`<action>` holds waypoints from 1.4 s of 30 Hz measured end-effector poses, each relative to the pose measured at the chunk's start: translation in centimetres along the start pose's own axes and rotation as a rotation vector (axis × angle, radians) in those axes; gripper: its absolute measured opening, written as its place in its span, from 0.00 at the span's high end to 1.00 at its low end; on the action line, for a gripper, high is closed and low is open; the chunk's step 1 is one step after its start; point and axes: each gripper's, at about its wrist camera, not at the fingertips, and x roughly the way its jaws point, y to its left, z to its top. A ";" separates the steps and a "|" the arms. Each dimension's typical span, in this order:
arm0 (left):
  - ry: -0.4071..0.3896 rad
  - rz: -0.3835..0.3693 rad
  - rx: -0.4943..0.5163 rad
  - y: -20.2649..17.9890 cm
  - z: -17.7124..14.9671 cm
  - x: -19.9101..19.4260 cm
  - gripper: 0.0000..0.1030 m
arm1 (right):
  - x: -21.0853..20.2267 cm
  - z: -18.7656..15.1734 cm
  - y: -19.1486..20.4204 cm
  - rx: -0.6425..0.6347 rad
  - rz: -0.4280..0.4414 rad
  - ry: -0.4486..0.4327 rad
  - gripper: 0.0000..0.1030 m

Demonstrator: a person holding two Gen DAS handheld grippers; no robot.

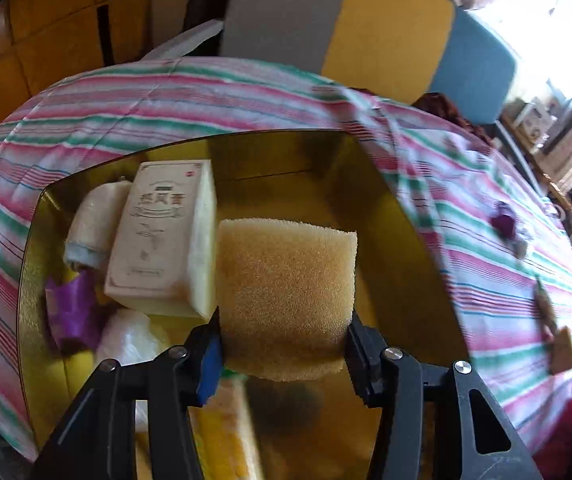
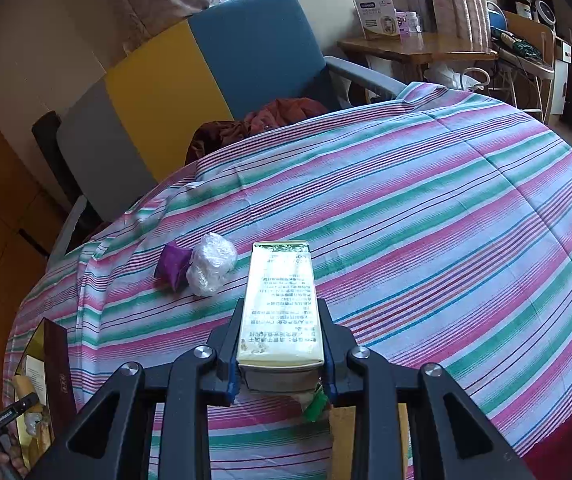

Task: Organize objects
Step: 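Carry the yellow sponge into the gold tray and open the left tool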

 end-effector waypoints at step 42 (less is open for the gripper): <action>-0.242 0.132 -0.007 2.5 -6.1 -8.1 0.29 | -1.8 -7.6 20.1 -0.382 0.262 0.128 0.71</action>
